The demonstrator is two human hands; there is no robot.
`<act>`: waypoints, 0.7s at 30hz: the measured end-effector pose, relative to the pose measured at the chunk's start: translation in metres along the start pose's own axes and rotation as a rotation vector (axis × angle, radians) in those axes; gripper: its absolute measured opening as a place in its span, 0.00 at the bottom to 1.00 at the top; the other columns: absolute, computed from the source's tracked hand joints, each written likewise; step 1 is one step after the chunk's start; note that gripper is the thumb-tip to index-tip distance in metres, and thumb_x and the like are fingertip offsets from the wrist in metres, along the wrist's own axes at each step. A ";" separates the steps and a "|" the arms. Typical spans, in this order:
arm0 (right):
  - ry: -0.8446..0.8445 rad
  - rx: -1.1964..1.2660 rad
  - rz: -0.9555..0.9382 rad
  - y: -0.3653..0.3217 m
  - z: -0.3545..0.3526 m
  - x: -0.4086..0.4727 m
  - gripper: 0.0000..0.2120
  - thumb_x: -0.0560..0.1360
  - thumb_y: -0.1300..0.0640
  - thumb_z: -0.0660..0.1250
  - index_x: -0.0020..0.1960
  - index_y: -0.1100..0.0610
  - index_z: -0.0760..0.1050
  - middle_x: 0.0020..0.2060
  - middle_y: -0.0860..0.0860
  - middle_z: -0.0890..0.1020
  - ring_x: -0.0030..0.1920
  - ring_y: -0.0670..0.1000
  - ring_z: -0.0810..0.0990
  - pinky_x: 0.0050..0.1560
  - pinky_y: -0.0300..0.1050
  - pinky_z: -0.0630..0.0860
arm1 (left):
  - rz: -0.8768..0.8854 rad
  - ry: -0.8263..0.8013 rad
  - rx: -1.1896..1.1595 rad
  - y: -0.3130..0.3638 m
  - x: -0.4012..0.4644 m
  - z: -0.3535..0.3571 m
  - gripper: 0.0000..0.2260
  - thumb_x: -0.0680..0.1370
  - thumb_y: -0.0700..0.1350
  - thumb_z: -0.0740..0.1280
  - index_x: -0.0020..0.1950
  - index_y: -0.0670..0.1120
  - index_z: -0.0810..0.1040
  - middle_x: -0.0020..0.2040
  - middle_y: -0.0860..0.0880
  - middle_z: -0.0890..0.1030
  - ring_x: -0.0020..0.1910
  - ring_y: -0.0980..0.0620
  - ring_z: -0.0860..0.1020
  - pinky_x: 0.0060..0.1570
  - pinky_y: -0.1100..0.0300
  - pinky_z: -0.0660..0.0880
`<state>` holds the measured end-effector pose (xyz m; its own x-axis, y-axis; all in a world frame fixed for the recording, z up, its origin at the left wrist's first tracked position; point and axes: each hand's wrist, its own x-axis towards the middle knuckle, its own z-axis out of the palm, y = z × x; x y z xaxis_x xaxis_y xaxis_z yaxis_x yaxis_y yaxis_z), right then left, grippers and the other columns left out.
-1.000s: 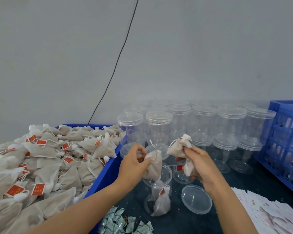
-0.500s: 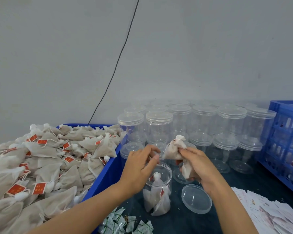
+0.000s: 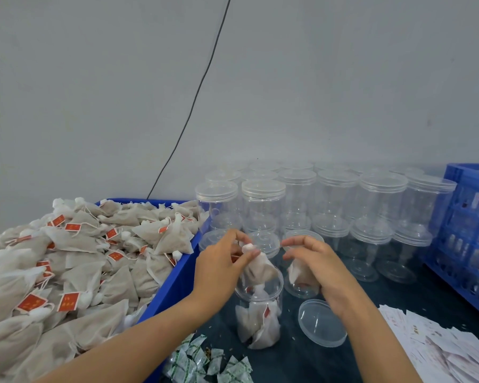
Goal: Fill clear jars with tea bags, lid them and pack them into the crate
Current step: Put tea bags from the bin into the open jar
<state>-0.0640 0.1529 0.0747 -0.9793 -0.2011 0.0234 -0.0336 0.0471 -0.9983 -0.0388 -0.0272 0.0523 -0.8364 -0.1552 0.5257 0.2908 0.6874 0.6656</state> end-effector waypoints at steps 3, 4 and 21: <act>-0.036 0.229 -0.003 -0.001 -0.003 0.002 0.15 0.75 0.68 0.56 0.51 0.57 0.78 0.43 0.55 0.79 0.41 0.53 0.77 0.31 0.43 0.75 | 0.045 -0.181 0.170 -0.001 -0.002 0.001 0.11 0.77 0.56 0.66 0.49 0.51 0.81 0.43 0.55 0.84 0.43 0.58 0.80 0.53 0.54 0.76; -0.047 0.267 -0.008 -0.001 -0.003 0.003 0.17 0.74 0.70 0.53 0.52 0.58 0.77 0.44 0.56 0.78 0.43 0.54 0.77 0.34 0.45 0.77 | 0.103 -0.213 0.274 0.000 -0.003 0.002 0.12 0.78 0.57 0.64 0.48 0.51 0.83 0.43 0.55 0.83 0.45 0.58 0.78 0.56 0.55 0.73; 0.071 -0.310 -0.419 0.017 0.021 0.005 0.15 0.70 0.67 0.73 0.49 0.50 0.75 0.46 0.44 0.79 0.46 0.42 0.81 0.42 0.31 0.77 | 0.119 -0.093 0.089 -0.004 -0.002 0.002 0.20 0.74 0.55 0.70 0.64 0.54 0.70 0.39 0.57 0.82 0.46 0.61 0.79 0.62 0.58 0.65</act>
<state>-0.0655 0.1326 0.0562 -0.8799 -0.1989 0.4315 -0.4723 0.2664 -0.8402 -0.0396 -0.0278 0.0478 -0.8391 -0.0053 0.5439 0.3516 0.7577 0.5498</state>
